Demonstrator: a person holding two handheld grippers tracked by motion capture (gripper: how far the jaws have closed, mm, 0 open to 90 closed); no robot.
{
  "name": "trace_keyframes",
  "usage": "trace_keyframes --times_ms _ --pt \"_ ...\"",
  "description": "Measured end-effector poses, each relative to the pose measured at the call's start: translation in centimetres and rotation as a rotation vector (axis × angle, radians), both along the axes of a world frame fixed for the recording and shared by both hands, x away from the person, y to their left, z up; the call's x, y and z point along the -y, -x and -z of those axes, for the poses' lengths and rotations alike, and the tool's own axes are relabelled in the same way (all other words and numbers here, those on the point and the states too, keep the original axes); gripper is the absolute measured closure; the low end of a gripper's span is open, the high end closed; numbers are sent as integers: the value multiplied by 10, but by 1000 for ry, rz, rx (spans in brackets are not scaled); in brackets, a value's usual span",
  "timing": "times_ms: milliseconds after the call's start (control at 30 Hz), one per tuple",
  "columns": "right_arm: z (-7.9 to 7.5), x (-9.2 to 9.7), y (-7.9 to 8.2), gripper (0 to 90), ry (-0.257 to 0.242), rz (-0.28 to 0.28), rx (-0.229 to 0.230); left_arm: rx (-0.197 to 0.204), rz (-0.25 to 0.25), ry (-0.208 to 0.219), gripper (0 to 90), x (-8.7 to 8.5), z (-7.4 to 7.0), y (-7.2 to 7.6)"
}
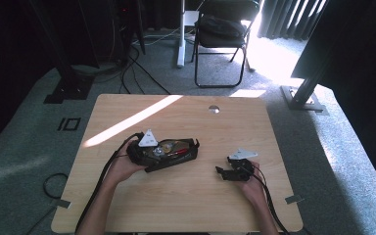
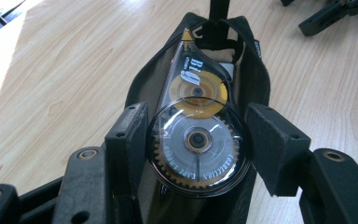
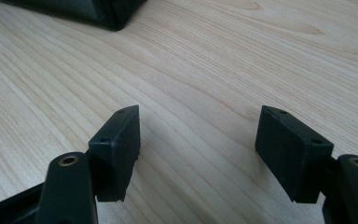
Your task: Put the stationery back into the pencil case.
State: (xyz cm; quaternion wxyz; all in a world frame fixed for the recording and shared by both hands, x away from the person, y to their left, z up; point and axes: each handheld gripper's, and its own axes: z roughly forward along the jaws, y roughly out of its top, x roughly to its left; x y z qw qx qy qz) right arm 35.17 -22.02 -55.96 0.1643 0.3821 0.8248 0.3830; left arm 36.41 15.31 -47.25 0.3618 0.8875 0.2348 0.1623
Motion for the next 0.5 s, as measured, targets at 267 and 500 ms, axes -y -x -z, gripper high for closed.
trace_keyframes --times_ms 267,500 --pt "0 0 0 307 5 0 2 -29 -6 0 412 -2 4 -2" --pt "0 0 0 306 4 -1 2 -17 -15 11 356 -4 2 -2"
